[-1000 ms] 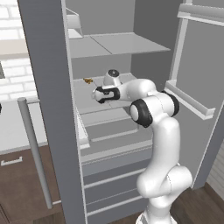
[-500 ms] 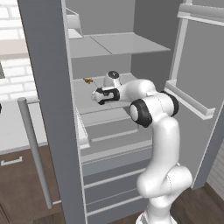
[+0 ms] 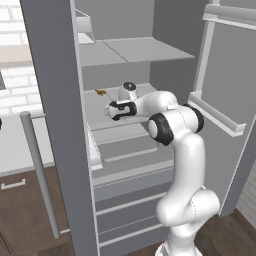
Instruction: Take the strawberry from the fridge and place it on top of the pancake, located on the dining counter.
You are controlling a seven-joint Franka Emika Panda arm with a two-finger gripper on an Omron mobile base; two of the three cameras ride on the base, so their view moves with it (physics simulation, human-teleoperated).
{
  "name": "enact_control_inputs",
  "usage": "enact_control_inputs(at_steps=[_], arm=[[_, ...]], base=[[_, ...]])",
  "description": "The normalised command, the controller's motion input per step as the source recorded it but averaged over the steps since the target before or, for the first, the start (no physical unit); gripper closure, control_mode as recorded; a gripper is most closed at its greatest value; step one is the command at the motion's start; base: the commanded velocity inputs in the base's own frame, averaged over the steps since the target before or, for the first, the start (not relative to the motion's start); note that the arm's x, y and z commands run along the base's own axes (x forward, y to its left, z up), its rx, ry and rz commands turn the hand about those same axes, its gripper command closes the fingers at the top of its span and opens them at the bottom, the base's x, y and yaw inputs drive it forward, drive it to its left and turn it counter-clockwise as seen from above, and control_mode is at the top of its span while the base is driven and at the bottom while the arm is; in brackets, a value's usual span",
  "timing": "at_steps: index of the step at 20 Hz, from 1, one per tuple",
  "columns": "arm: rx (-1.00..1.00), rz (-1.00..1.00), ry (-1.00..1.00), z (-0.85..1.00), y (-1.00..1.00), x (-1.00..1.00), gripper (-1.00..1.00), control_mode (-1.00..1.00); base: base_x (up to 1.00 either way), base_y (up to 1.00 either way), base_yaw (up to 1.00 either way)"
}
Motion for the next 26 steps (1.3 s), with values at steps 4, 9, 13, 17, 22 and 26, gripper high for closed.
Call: enact_control_inputs(at_steps=[4, 9, 13, 17, 22, 26], arm=[[0.0, 0.0, 0.0, -0.1, 0.0, 0.0, 1.0, -1.0], [0.01, -0.01, 0.0, 0.0, -0.05, -0.1, 1.0, -1.0], [0.12, -0.02, 0.0, 0.1, -0.37, -0.61, 1.0, -1.0], [0.16, 0.0, 0.05, 0.47, -0.55, -0.54, 1.0, -1.0], [0.06, 0.02, 0.0, 0.62, -0.59, -0.79, 1.0, -1.0], [0.0, 0.07, 0.0, 0.09, -0.44, -1.0, 1.0, -1.0]], base=[[0.0, 0.0, 0.0], [0.0, 0.0, 0.0], [0.0, 0.0, 0.0], [0.0, 0.0, 0.0], [0.0, 0.0, 0.0], [0.0, 0.0, 0.0]])
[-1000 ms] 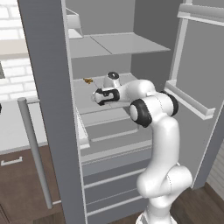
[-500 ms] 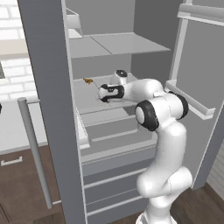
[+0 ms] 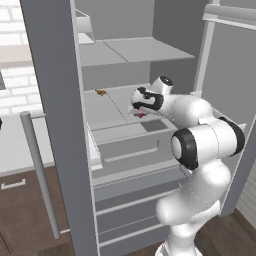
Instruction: Take the strawberry from the fridge and place it on top of the pancake, located on the dining counter.
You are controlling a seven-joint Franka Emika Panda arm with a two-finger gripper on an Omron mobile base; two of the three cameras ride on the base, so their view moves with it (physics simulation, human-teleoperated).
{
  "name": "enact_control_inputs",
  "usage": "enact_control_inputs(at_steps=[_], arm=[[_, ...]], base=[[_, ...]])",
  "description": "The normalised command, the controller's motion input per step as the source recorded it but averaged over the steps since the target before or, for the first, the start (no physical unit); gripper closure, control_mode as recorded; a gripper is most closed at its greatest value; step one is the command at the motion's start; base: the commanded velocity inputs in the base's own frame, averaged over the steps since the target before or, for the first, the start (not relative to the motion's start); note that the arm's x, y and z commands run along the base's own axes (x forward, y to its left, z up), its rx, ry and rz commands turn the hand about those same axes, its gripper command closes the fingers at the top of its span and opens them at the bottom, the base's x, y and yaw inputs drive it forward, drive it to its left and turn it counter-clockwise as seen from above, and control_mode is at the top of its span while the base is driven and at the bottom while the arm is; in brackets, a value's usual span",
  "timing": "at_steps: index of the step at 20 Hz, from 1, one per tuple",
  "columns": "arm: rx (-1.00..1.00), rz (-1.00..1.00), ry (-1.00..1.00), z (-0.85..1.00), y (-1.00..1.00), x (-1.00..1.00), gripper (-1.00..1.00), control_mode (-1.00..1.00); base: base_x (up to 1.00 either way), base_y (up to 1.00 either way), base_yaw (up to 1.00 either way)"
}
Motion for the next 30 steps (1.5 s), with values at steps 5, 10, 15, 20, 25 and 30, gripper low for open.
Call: enact_control_inputs(at_steps=[5, 10, 15, 20, 25, 30], arm=[[0.0, 0.11, 0.01, 0.06, -0.22, -1.0, 1.0, -1.0], [0.0, 0.13, 0.08, 0.55, -0.13, -1.0, 1.0, -1.0], [0.0, 0.09, 0.15, 0.75, -0.15, -1.0, 1.0, -1.0], [-0.01, 0.0, 0.02, 0.42, -0.1, -1.0, 1.0, -1.0], [-0.08, -0.11, -0.17, 0.01, -0.02, -0.98, 1.0, -1.0], [-0.05, -0.2, -0.27, 0.17, 0.0, -0.77, 1.0, -1.0]], base=[[0.0, 0.0, 0.0], [0.0, 0.0, 0.0], [0.0, 0.0, 0.0], [0.0, 0.0, 0.0], [0.0, 0.0, 0.0], [0.0, 0.0, 0.0]])
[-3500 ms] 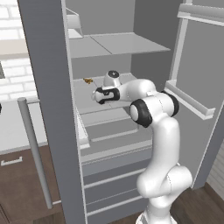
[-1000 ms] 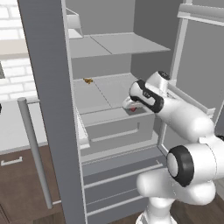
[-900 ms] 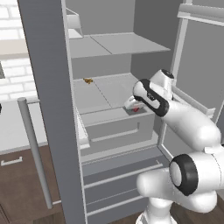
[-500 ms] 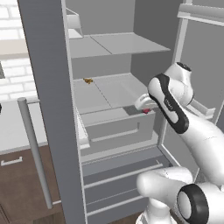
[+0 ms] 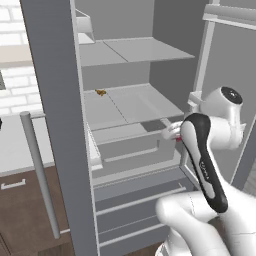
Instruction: Take the strawberry from the fridge and place it on top of the pancake, located on the dining counter.
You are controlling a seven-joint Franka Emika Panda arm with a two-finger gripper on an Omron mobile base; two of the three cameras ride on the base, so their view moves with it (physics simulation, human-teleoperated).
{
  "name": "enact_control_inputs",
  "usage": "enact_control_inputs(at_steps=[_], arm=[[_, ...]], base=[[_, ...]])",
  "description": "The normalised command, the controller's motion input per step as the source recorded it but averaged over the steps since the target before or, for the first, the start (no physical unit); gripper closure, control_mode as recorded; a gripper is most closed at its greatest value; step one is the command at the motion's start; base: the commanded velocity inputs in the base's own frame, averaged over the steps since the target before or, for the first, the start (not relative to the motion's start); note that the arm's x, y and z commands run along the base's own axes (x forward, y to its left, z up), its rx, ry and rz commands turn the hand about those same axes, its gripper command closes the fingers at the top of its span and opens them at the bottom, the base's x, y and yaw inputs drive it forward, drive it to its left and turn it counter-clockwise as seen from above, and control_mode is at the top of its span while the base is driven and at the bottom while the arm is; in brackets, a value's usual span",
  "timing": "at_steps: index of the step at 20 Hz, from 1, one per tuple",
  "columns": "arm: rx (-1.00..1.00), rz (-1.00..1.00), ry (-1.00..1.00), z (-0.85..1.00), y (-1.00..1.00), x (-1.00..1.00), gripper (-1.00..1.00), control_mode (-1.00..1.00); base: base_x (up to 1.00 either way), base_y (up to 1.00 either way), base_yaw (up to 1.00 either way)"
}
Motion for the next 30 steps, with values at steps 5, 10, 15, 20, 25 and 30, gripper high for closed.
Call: enact_control_inputs(at_steps=[5, 10, 15, 20, 25, 30], arm=[[0.05, -0.03, -0.04, 0.65, -0.03, -0.69, 1.0, -1.0], [0.09, 0.0, -0.01, 0.51, -0.14, -0.75, 1.0, -1.0], [0.02, 0.0, 0.0, 0.04, 0.0, -0.24, 1.0, -1.0], [0.0, 0.0, 0.0, 0.0, 0.0, 0.0, 1.0, 1.0], [0.0, 0.0, 0.0, 0.0, 0.0, 0.0, 1.0, 1.0], [0.0, 0.0, 0.0, 0.0, 0.0, 0.0, 1.0, 1.0]], base=[[0.0, 0.0, 0.0], [0.0, 0.0, 0.0], [0.0, 0.0, 0.0], [0.0, 0.0, 0.0], [-0.03, 0.0, 0.0], [-0.56, -0.04, 0.01]])
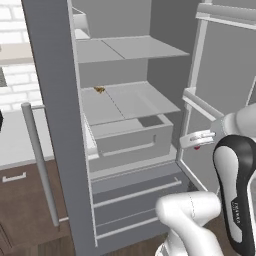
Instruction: Take the strawberry from the fridge and place it on top of the pancake, located on the dining counter.
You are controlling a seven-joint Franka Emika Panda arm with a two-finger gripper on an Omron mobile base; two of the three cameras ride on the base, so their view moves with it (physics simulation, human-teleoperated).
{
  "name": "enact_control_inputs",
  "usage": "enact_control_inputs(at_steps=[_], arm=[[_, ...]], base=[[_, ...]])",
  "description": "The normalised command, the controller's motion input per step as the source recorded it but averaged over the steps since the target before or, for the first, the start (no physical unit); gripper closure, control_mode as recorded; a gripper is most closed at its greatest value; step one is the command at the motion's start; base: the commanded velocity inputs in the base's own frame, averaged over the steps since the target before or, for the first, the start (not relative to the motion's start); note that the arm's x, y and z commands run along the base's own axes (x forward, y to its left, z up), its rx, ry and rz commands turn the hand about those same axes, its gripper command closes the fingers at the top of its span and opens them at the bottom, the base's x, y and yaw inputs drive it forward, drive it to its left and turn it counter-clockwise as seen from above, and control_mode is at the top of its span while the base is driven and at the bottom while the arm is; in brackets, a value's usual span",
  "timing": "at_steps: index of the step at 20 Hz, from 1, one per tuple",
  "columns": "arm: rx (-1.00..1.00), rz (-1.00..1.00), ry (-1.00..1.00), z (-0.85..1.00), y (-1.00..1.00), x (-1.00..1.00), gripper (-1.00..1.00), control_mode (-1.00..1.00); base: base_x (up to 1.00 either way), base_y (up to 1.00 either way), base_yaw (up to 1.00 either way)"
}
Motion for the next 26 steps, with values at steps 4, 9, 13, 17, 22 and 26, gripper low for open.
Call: enact_control_inputs(at_steps=[4, 9, 13, 17, 22, 26], arm=[[0.0, 0.0, 0.0, 0.0, 0.0, 0.0, 1.0, 1.0], [0.0, 0.0, 0.0, 0.0, 0.0, 0.0, 1.0, 1.0], [0.0, 0.0, 0.0, 0.0, 0.0, 0.0, 1.0, 1.0], [0.0, 0.0, 0.0, 0.0, 0.0, 0.0, 1.0, 1.0], [0.0, 0.0, 0.0, 0.0, 0.0, 0.0, 1.0, 1.0], [0.0, 0.0, 0.0, 0.0, 0.0, 0.0, 1.0, 1.0]], base=[[-0.71, -0.11, 0.03], [-0.62, -0.07, 0.05], [-0.57, 0.0, 0.16], [-0.61, 0.0, 0.18], [-0.3, 0.0, 0.4], [-0.1, 0.0, 0.55]])
